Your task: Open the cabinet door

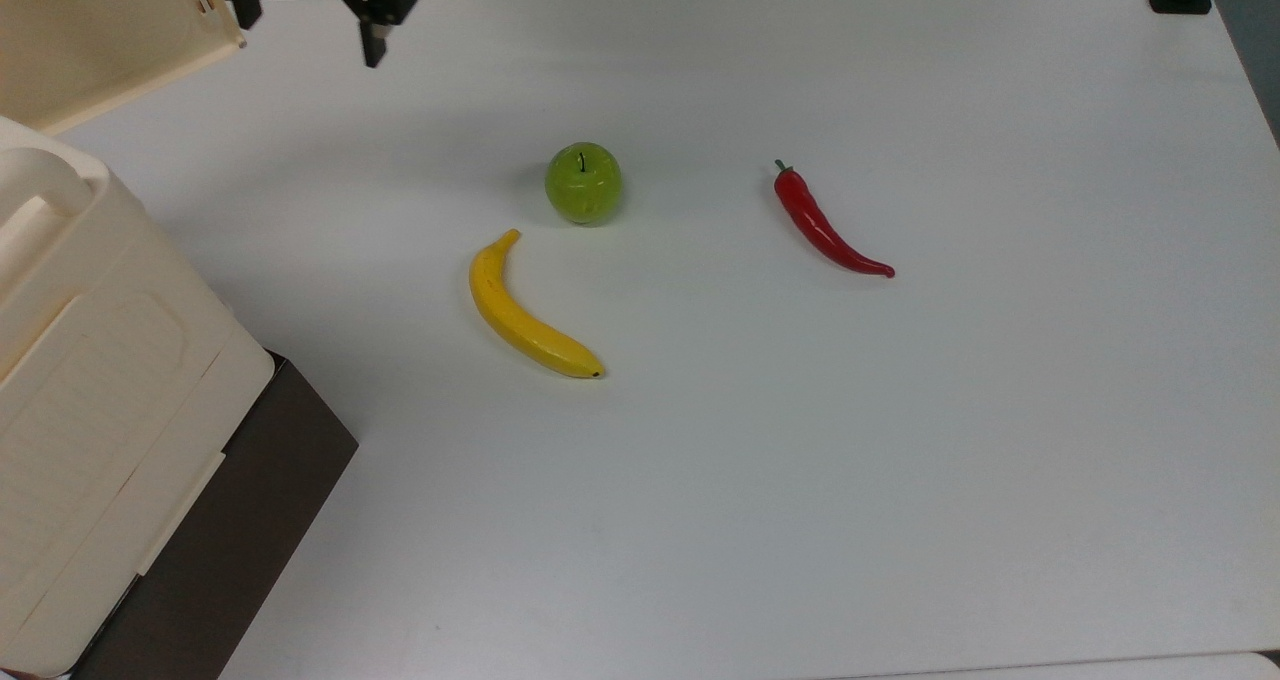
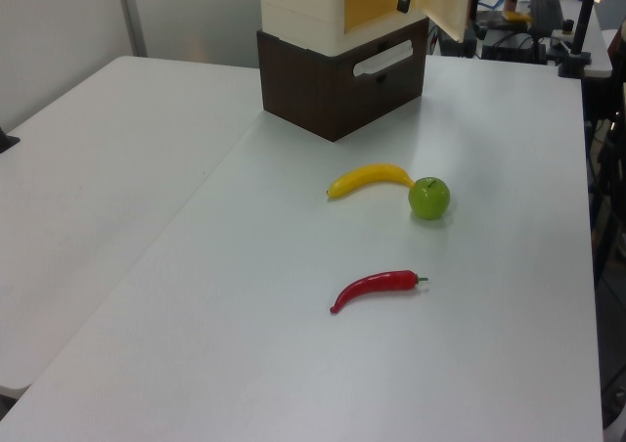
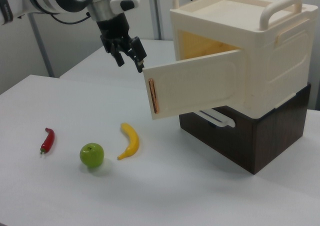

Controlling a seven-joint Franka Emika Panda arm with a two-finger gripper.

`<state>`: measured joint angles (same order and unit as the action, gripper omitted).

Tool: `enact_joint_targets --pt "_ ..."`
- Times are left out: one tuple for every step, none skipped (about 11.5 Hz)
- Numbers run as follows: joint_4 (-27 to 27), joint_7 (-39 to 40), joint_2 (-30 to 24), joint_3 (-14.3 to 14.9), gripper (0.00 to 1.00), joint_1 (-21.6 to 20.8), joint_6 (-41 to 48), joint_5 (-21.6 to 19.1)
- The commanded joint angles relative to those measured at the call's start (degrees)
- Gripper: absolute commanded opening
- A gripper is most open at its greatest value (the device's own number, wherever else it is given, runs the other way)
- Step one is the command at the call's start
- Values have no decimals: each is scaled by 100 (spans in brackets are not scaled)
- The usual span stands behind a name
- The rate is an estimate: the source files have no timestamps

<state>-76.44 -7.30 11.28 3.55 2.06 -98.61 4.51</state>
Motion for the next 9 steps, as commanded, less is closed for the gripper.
enact_joint_targets --pt "-572 484 -257 -345 100 -57 96 -117" --pt "-765 519 -353 -459 100 -57 105 -117" --pt "-1002 520 -485 -513 100 -144 105 -117" --pt "-1274 502 -643 -504 100 -319 105 -125" --pt "-1582 476 -870 -504 100 -364 105 -125" --pt "-1846 493 -1099 -435 100 -530 123 -125" --pt "-2066 502 -1214 -347 100 -618 114 -125" --pt "-2094 467 -1224 -338 100 -671 114 -125" --pt "-2086 458 -1224 -337 100 -663 140 -125"
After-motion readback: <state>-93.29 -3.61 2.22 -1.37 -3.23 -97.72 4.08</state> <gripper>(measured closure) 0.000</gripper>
